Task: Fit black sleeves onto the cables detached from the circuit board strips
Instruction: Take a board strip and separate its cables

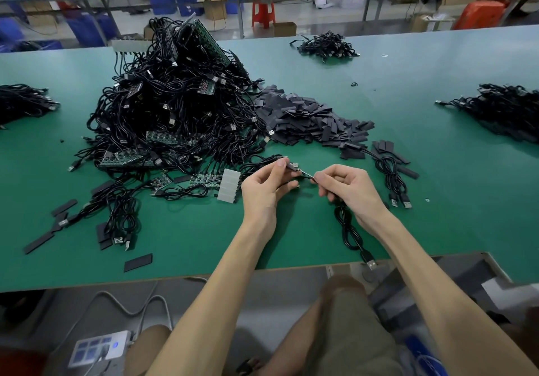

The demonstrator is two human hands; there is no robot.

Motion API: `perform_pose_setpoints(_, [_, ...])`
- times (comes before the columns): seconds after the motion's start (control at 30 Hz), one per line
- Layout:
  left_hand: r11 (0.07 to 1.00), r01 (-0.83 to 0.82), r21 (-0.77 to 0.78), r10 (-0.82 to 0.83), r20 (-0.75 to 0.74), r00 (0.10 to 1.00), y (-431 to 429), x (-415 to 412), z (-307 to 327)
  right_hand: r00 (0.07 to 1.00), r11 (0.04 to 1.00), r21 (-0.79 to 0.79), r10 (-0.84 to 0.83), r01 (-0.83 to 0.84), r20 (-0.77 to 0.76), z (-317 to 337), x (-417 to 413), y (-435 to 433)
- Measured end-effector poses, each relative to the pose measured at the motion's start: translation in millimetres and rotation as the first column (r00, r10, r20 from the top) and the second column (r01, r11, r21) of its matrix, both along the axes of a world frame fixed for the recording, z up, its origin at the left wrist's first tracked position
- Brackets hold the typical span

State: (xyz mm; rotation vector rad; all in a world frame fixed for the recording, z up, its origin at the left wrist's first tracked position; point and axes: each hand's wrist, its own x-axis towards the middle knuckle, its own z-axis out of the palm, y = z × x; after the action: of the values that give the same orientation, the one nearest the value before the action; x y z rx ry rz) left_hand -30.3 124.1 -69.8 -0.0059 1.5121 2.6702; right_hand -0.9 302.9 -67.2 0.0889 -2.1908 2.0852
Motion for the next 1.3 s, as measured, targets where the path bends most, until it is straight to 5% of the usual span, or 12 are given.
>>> perform_pose_setpoints(1.3, [0.99, 0.01, -0.142, -0.041, -0.216, 0.976, 1.7, 0.9, -9.0, 1.0, 0.999, 0.023, -0.026, 0.026, 0.015, -3.5, -1.9, 0.2])
